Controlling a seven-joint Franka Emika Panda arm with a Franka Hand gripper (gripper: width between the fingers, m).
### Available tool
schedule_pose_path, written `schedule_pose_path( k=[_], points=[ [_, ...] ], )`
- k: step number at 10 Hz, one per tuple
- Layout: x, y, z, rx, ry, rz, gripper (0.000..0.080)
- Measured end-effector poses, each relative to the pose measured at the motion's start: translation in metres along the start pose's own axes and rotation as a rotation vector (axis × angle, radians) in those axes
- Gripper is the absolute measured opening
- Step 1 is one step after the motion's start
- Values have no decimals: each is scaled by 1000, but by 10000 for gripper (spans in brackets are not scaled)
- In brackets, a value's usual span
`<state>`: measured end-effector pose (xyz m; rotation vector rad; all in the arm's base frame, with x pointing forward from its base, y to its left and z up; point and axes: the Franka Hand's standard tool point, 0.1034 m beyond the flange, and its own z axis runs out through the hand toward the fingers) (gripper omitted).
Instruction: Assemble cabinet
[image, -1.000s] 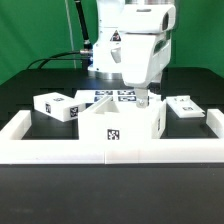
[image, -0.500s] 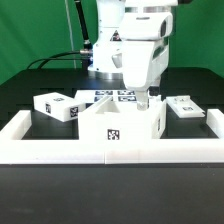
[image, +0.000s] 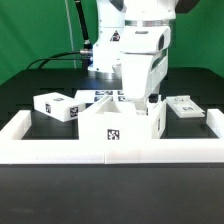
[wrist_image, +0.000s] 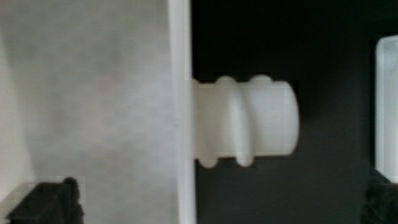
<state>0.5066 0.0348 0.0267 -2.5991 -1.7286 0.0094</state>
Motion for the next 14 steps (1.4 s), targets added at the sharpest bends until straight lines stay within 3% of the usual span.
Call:
schedule_pose_path(
  k=[1, 4, 5, 6, 7, 8, 9, 14],
  points=[
    [4, 2, -1, -3, 2, 13, 798],
    [2, 5, -1, -5, 3, 19, 393],
    [2, 5, -1, -5, 3, 19, 393],
    [2, 5, -1, -5, 3, 19, 211],
    [2, 5, -1, -5, 3, 19, 83],
    [2, 5, -1, -6, 4, 20, 83],
    [2, 5, -1, -7, 4, 20, 34],
    [1, 5, -1, -7, 2, -8, 34]
  ],
)
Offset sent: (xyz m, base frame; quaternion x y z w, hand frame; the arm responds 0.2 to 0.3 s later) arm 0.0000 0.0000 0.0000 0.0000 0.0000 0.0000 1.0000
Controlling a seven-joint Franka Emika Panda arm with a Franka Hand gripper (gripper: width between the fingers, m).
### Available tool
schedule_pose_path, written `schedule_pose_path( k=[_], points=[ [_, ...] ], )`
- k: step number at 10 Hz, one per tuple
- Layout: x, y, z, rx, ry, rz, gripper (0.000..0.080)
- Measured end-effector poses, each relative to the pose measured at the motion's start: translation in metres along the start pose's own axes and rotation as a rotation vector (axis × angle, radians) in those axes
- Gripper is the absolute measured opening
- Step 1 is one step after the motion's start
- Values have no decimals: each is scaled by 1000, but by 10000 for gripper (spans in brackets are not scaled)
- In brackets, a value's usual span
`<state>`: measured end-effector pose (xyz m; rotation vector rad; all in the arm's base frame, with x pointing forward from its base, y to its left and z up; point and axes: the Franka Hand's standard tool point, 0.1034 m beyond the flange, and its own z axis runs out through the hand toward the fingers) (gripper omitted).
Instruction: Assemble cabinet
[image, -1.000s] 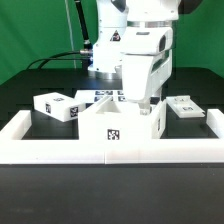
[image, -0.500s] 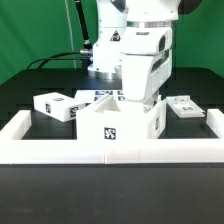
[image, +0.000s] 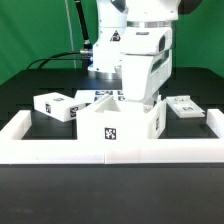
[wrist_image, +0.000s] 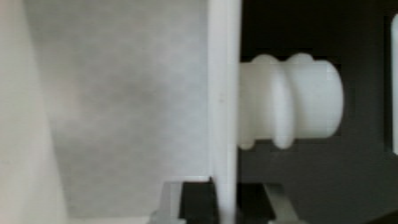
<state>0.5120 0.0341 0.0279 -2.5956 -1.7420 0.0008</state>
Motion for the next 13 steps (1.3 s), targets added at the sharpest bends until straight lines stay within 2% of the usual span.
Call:
schedule_pose_path(
  k=[2, 3, 8, 11, 13],
  points=[
    [3, 2, 0, 3, -14, -147, 34],
    [7, 1, 0, -5, -26, -192, 34],
    [7, 1, 0, -10, -31, -232, 34],
    [23, -2, 1, -11, -27, -353, 34],
    [22, -2, 1, -11, -27, -349, 34]
  ],
)
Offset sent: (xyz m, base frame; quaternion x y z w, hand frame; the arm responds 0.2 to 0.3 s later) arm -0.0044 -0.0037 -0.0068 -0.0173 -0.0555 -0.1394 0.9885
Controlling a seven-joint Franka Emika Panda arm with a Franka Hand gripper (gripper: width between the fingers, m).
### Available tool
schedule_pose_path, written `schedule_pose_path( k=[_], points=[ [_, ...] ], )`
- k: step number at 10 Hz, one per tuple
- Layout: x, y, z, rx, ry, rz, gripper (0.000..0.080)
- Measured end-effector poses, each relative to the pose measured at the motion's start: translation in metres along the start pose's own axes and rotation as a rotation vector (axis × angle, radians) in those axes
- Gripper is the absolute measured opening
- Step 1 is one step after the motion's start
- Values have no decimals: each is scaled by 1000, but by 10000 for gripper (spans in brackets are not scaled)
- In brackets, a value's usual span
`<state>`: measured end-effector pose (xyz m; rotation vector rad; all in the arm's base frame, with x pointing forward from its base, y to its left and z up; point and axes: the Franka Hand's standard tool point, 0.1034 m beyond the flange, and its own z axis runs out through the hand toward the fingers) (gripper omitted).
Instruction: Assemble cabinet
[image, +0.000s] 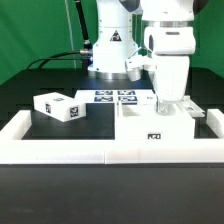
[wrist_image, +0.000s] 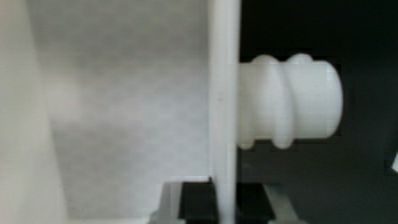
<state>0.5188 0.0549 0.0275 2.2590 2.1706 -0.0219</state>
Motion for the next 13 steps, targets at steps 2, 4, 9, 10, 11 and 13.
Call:
schedule_pose_path(
  k=[2, 4, 9, 10, 11, 13],
  points=[
    [4, -1, 0, 0, 1, 3, 34],
    [30, -4, -1, 0, 11, -5, 34],
    [64, -3, -2, 20, 10, 4, 34],
    [64, -3, -2, 28, 1, 48, 34],
    [64, -2, -3, 25, 0, 51, 34],
    [63, -1, -3, 24, 1, 53, 107]
  ],
)
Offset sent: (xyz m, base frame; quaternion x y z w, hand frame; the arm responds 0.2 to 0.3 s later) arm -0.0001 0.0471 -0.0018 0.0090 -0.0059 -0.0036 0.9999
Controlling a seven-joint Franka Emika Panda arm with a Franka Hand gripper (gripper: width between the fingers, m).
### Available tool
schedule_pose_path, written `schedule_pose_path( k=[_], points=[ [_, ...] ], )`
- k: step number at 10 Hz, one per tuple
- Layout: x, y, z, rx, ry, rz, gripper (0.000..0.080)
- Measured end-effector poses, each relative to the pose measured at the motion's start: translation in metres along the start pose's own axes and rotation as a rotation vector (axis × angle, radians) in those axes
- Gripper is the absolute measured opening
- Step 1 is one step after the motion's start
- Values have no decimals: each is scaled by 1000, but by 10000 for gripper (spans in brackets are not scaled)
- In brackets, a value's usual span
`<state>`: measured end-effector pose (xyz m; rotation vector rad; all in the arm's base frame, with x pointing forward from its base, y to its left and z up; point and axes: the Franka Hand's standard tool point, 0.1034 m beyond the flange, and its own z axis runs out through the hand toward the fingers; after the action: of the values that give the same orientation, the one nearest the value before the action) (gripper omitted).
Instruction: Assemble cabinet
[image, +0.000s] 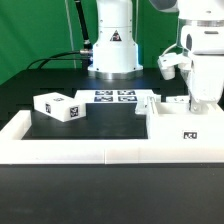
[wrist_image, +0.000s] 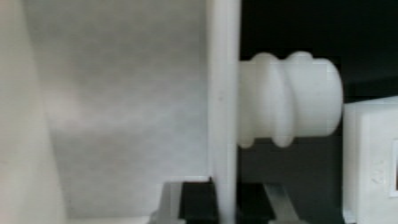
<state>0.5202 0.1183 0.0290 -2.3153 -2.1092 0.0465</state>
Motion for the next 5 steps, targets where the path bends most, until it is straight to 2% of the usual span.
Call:
schedule_pose_path(
  k=[1, 2, 3, 4, 5],
  points=[
    [0, 0, 0, 0, 0, 0, 107],
    [-1, 0, 0, 0, 0, 2, 292],
    [-3, 3, -4, -6, 0, 7, 430],
    [-3, 2, -8, -13, 2, 7, 430],
    [-4, -1, -13, -16, 0, 4, 612]
  ],
)
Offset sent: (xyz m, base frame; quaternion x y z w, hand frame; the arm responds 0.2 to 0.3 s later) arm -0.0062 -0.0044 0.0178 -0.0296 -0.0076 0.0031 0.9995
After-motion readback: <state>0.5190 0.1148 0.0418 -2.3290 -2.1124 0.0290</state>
